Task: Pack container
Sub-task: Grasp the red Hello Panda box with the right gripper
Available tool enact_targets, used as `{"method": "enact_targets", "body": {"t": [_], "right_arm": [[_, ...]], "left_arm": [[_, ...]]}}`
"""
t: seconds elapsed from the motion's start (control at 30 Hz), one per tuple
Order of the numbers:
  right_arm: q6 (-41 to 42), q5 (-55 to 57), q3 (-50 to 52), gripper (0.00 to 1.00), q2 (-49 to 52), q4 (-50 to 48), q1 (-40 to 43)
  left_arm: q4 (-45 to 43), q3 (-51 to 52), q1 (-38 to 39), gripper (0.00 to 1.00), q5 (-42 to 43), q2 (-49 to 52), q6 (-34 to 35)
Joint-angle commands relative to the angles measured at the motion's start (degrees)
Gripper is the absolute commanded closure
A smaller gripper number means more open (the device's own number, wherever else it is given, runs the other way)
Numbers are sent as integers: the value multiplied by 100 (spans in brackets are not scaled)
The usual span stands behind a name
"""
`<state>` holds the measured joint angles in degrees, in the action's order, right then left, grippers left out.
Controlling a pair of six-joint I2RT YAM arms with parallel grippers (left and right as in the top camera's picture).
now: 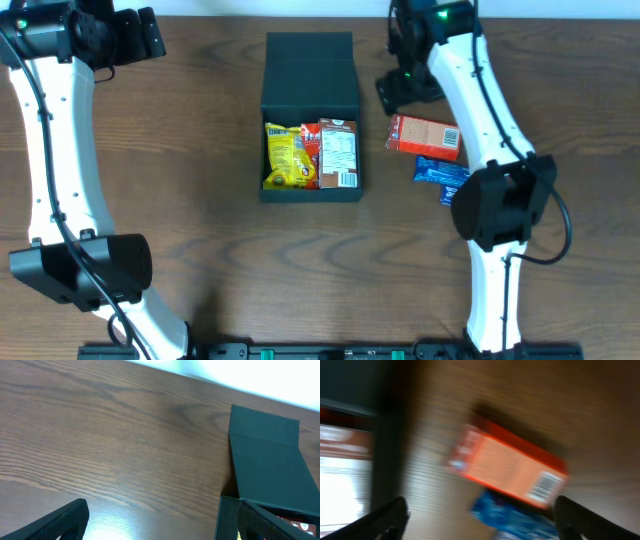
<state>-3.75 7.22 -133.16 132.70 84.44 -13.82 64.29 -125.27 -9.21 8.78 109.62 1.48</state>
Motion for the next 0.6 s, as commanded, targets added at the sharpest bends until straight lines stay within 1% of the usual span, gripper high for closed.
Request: {"method": "enact_targets", "body": {"t": [0.0,0.1,0.13,0.2,0.23,0.43,0.57], "right_arm": [[-1434,479,247,1,-22,-42,184],[-2094,466,584,1,-22,-341,339],[-2428,409,693,1,-22,-411,376],[-3117,177,909,3,-22,-560,435],[-3289,17,1005,4,-22,-710,455],[-3901,-195,1351,2,-22,-1248,476],[-4181,-785,1523,1,-22,-1252,476]], "left_arm": [[15,-2,-13,5,-37,66,-24],[13,-2,-13,5,-37,66,-24],[15,-2,-15,5,-37,66,-24],[17,-2,-15,5,-39,66,-24],[17,-2,-13,5,-39,66,-24],[20,-2,-13,5,-39,66,-22],[17,-2,-13,5,-37,66,-22]]}}
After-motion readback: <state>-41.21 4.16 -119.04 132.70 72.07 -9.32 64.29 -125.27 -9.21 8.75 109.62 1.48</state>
